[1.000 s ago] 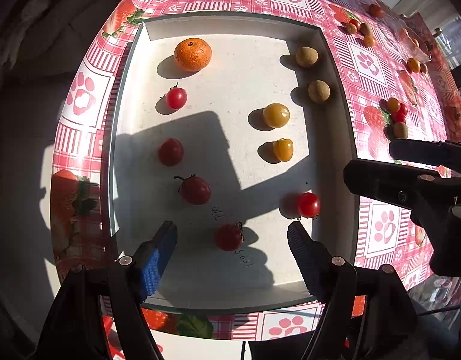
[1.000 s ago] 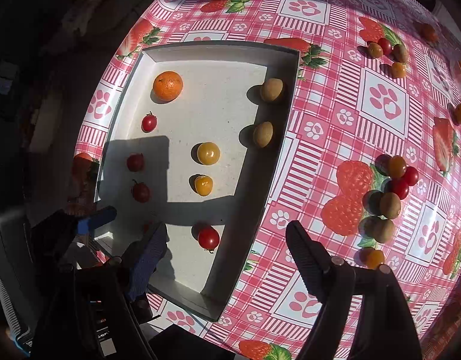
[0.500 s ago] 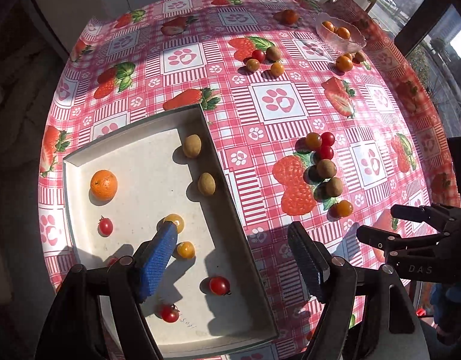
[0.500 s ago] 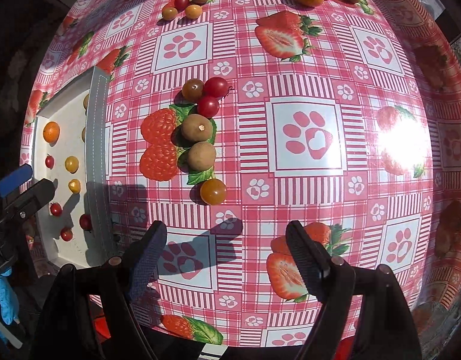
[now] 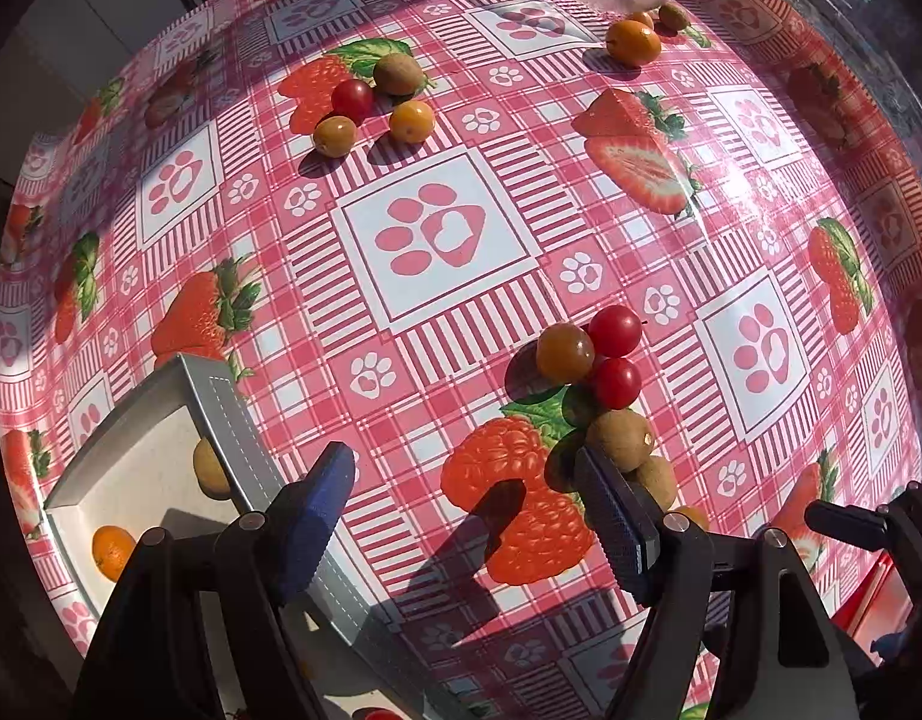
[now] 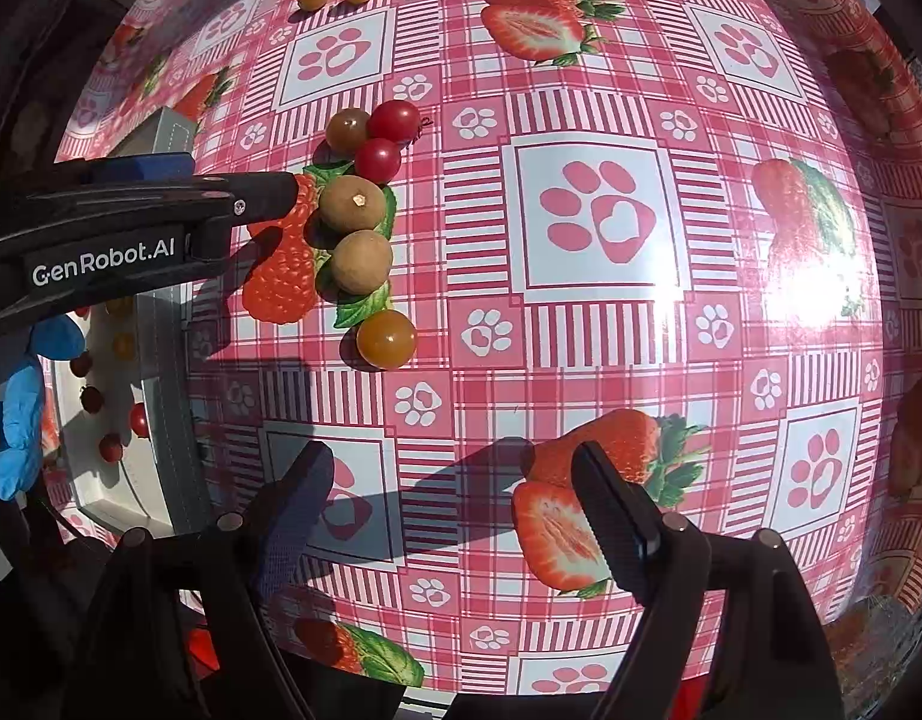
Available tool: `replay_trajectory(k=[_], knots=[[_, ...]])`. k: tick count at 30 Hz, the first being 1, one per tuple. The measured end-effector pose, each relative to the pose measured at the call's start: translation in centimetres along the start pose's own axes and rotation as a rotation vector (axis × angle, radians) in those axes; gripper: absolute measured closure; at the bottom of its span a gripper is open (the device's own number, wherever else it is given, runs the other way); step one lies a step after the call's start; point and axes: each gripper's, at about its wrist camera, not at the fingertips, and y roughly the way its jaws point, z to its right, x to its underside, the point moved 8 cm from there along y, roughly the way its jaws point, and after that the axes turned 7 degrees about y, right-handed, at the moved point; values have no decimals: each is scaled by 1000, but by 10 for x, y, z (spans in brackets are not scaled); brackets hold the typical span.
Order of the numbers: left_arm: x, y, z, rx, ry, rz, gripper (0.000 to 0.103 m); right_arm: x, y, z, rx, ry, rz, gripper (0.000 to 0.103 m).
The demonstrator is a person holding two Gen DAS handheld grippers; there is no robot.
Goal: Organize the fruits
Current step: 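Grasp a brownish cherry tomato with the left gripper while the right grasps an orange-brown one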
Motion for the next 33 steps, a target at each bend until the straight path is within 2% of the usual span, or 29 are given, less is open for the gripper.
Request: replay_trajectory(k=[12, 18, 21, 23, 25, 27, 33], knots=[[-21, 24, 5, 26, -15, 22, 26, -18, 19, -30, -10, -66, 47, 19], [-25, 26, 12, 8, 1, 36, 27, -42, 23, -50, -13, -78, 79, 38], [-32, 25, 18, 7, -7, 49, 40, -47, 24, -61, 1, -111, 86, 54], [-35, 22, 20, 8, -12, 54, 48, -50, 24, -66, 1, -116, 80, 79], [-38, 19, 22, 12, -1, 62, 69, -50, 24, -67, -22, -113, 67, 79], [-41, 17, 25, 18, 6, 66, 79, -50, 22, -65, -56, -95, 59, 79], [-36, 8, 16, 72, -58, 63, 79, -51, 11, -55, -123, -37, 54, 79]])
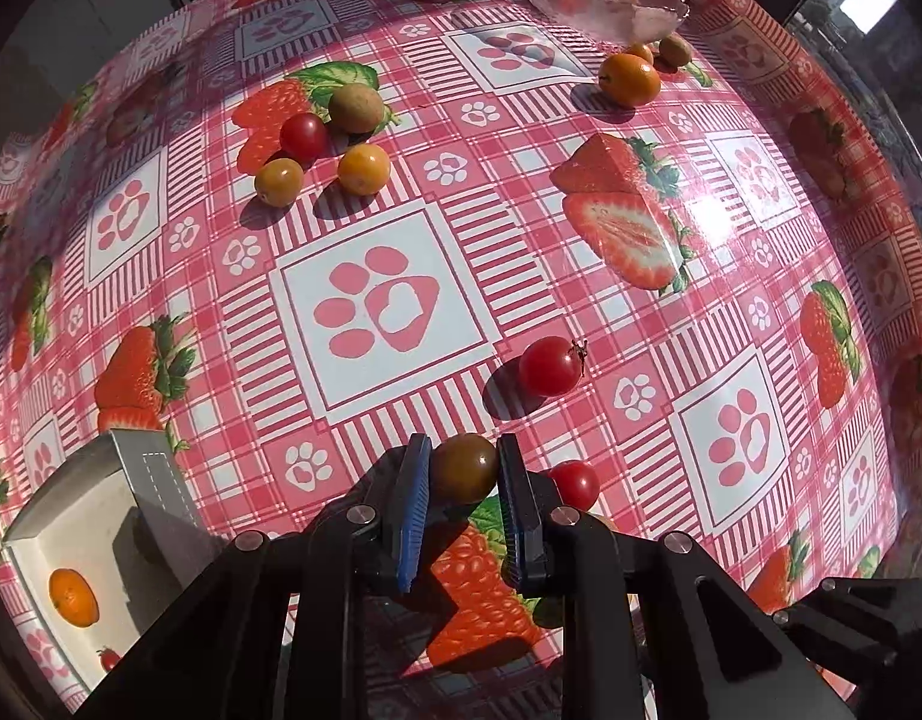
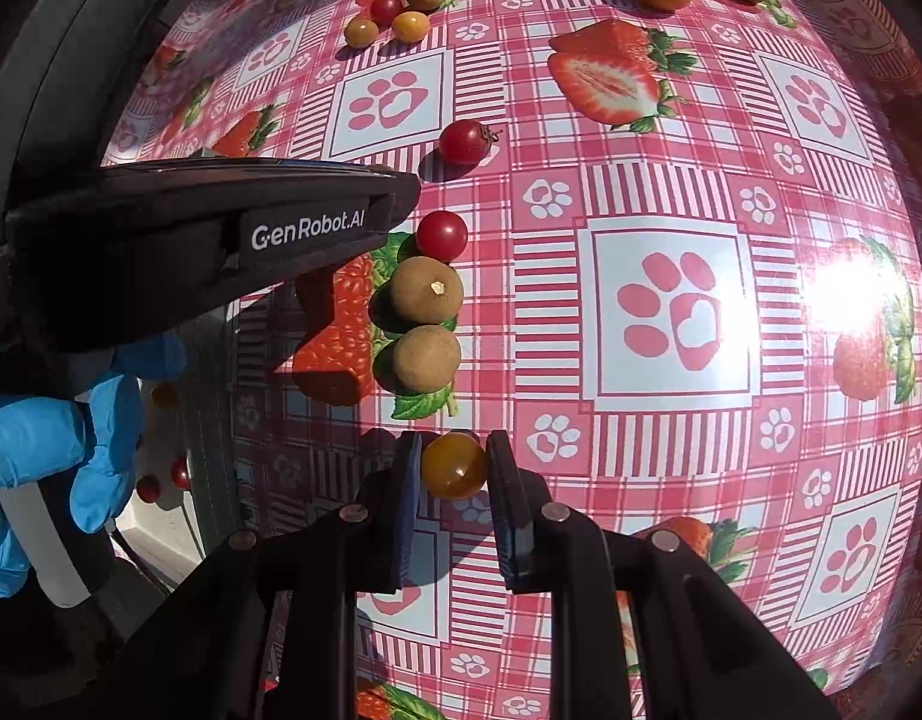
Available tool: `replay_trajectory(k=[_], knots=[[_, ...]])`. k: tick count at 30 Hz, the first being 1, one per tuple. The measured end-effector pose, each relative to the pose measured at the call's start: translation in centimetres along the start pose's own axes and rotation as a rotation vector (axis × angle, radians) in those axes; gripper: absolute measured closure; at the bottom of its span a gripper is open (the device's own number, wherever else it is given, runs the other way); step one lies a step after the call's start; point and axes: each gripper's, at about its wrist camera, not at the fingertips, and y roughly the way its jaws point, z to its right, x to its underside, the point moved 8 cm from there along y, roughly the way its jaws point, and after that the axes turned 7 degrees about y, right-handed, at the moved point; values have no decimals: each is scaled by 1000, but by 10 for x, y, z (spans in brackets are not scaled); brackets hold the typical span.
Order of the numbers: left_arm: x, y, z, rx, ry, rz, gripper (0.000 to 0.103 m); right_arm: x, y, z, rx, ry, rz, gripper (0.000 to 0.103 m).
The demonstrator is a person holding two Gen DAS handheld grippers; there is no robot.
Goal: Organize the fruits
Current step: 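Grasp a brownish cherry tomato with the left gripper while the right grasps an orange-brown one, then carry both brownish cherry tomatoes over the white tray with both grippers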
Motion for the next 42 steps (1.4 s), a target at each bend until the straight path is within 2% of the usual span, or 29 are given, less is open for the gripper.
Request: replay_trajectory(k=[11, 20, 28, 42], knots=[[33, -53, -8, 38, -74, 68, 79, -3, -15, 21, -30, 18, -2, 79], [81, -78, -40, 47, -180, 93, 79, 12, -40, 21, -35, -1, 0, 79], [111, -94, -71, 27, -266, 119, 79, 7, -46, -7, -47, -51, -3, 79], [145, -104, -123, -11, -383, 147, 79, -9, -44, -95, -70, -215, -7, 79]])
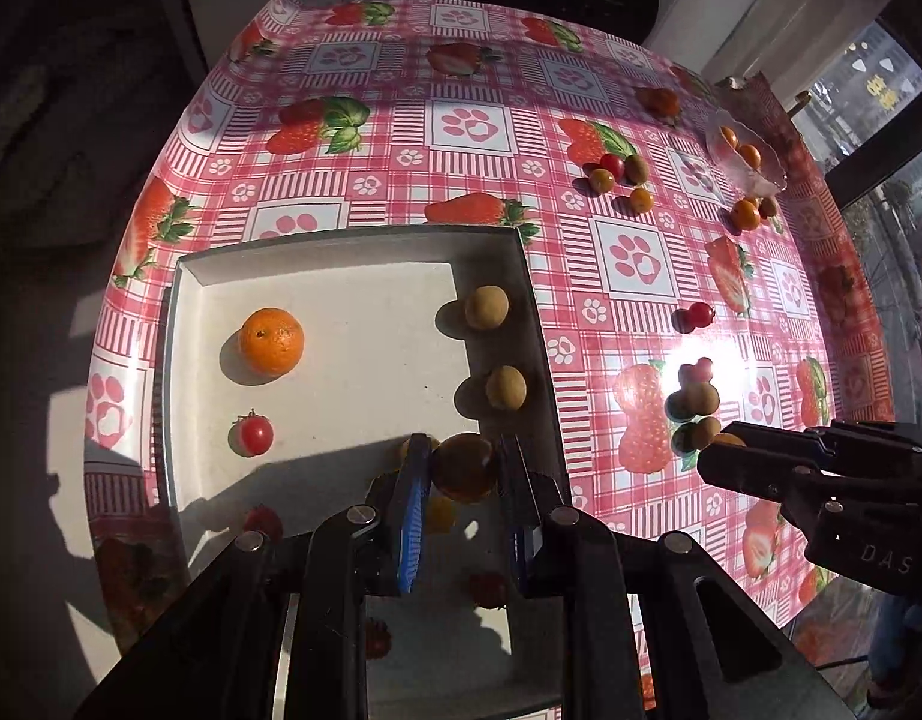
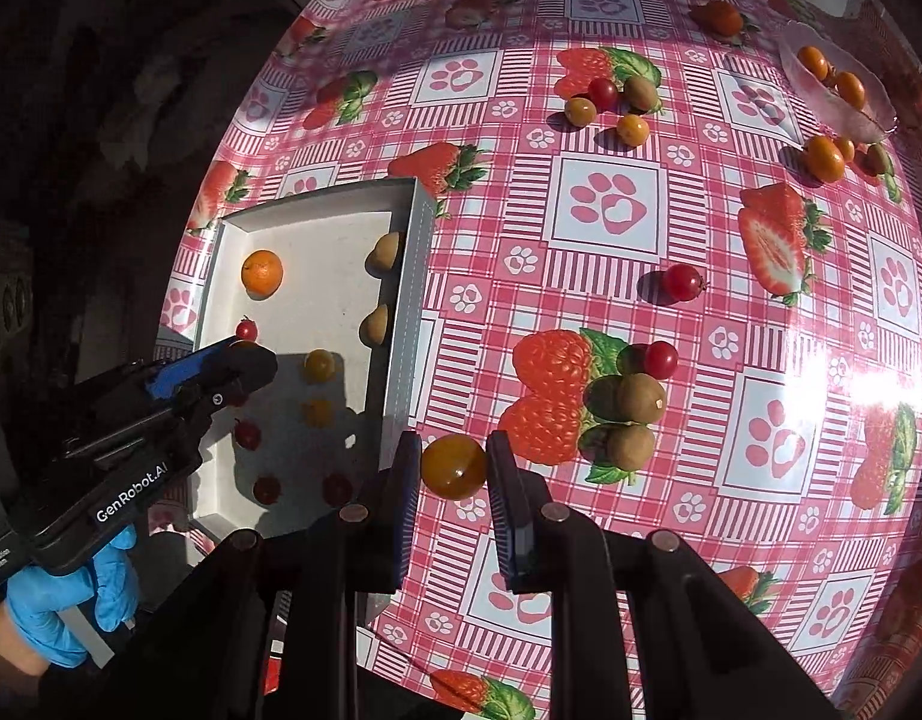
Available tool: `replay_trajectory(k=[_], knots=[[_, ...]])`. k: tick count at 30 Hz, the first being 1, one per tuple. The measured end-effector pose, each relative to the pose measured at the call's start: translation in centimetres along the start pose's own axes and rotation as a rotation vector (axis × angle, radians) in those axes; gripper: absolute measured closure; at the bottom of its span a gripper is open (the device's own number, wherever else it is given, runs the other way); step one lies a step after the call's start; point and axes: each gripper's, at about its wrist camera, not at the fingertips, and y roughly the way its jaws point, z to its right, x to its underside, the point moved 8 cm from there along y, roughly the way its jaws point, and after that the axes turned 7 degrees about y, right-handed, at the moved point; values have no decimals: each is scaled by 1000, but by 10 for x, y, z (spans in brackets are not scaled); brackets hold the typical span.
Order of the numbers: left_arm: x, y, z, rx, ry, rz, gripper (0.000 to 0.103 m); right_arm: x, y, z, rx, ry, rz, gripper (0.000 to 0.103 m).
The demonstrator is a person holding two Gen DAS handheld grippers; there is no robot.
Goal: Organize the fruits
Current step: 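Carry both brownish cherry tomatoes over the white tray with both grippers, then open the left gripper to drop its tomato while the right drops its own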
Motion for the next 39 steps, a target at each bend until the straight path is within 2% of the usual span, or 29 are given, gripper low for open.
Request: replay_trajectory(k=[8, 15, 24, 31, 32, 33, 34, 36, 37, 39], knots=[[0, 9, -32, -29, -52, -2, 79, -22, 22, -45, -30, -67, -31, 79], [-8, 32, -45, -61, -51, -21, 79, -51, 53, -71, -40, -94, -63, 79], [-3, 60, -56, -101, -50, -72, 79, -72, 102, -85, -31, -141, -127, 79], [2, 69, -59, -97, -60, -96, 79, -75, 128, -88, -5, -182, -184, 77], [2, 68, -59, -94, -65, -93, 79, -76, 129, -90, -14, -186, -178, 74], [2, 68, -59, -87, -72, -91, 74, -77, 129, -92, -24, -186, -185, 70], [2, 68, -60, -84, -83, -94, 49, -77, 129, -93, -39, -183, -191, 63], [1, 65, -64, -115, -99, -71, 23, -79, 129, -95, -52, -176, -196, 48], [1, 61, -66, -130, -92, -60, 23, -80, 128, -96, -45, -177, -192, 40], [0, 58, -66, -115, -100, -61, 23, -82, 123, -97, -53, -176, -187, 39]])
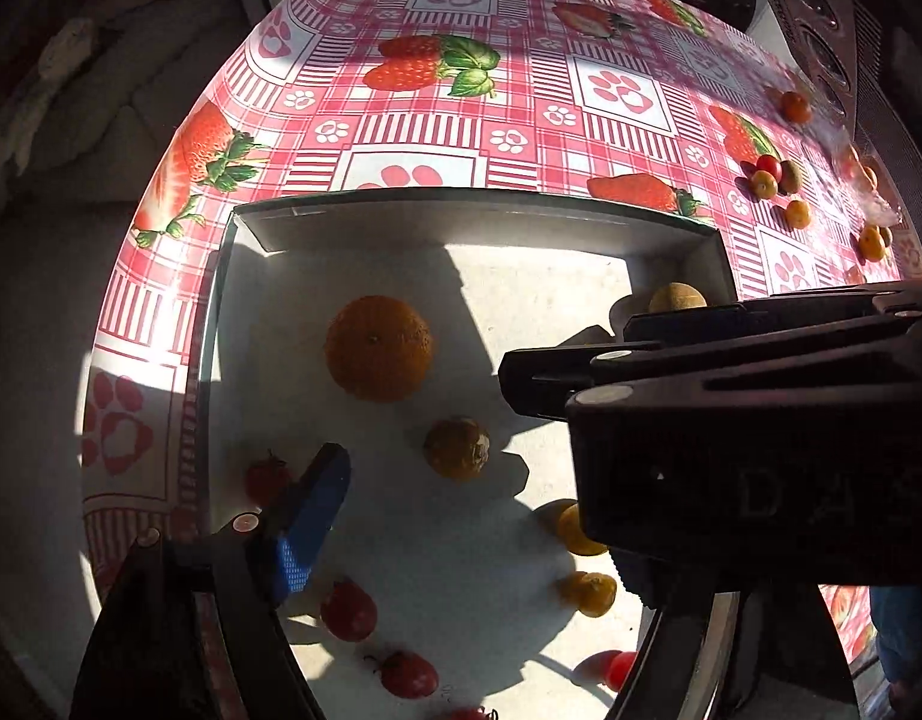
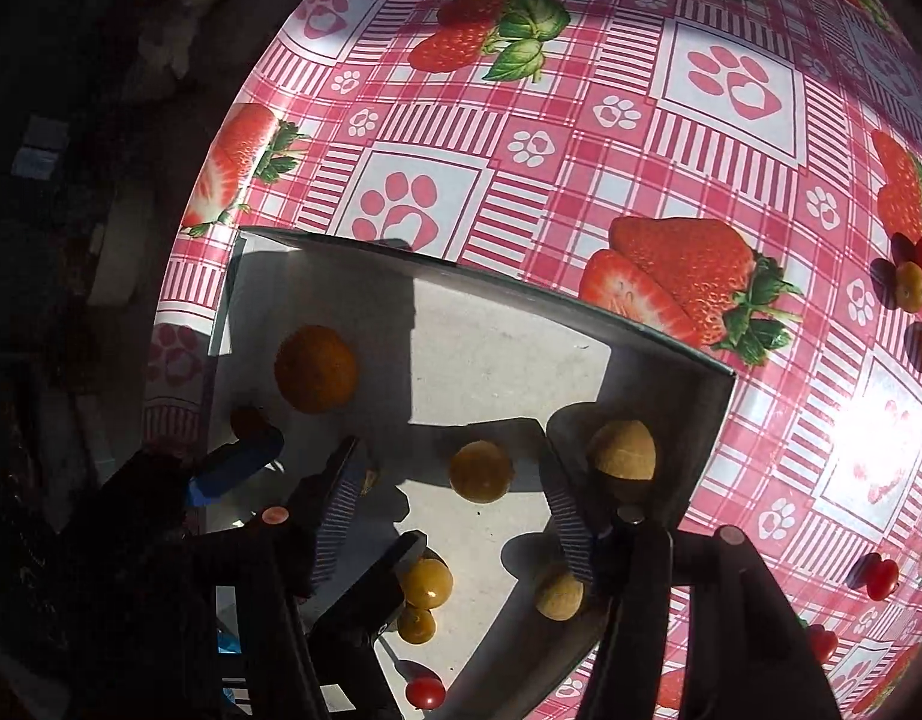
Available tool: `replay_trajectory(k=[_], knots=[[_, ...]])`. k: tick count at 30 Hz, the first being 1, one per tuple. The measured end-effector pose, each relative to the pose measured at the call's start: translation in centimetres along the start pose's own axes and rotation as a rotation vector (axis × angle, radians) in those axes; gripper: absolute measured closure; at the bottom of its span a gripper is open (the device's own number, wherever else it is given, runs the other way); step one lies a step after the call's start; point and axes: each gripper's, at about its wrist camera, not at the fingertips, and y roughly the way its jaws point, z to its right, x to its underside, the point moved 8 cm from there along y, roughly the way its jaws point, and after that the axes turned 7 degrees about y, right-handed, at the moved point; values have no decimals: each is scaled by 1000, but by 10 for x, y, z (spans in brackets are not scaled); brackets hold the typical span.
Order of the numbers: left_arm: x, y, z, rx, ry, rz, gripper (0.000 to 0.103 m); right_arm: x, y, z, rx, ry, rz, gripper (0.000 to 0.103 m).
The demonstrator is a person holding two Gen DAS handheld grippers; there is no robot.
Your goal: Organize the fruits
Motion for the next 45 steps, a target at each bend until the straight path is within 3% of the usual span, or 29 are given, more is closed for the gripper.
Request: replay_trajectory(k=[9, 11, 16, 25, 33, 45], knots=[[5, -27, -5, -13, -13, 5, 23, 5, -52, -7, -12, 33, 83, 19], [10, -34, -3, -23, -5, 6, 2, 12, -65, -3, 20, 37, 117, 17], [19, -47, 6, -57, 30, -4, 0, 35, -88, 10, 136, 29, 157, 8], [43, -78, 20, -70, 54, 7, 0, 77, -110, 10, 194, 44, 127, 8], [65, -94, 23, -80, 60, -15, 0, 100, -115, 1, 254, -20, 102, 8], [91, -103, 30, -115, 81, -42, 0, 114, -117, 1, 300, -78, 76, 8]])
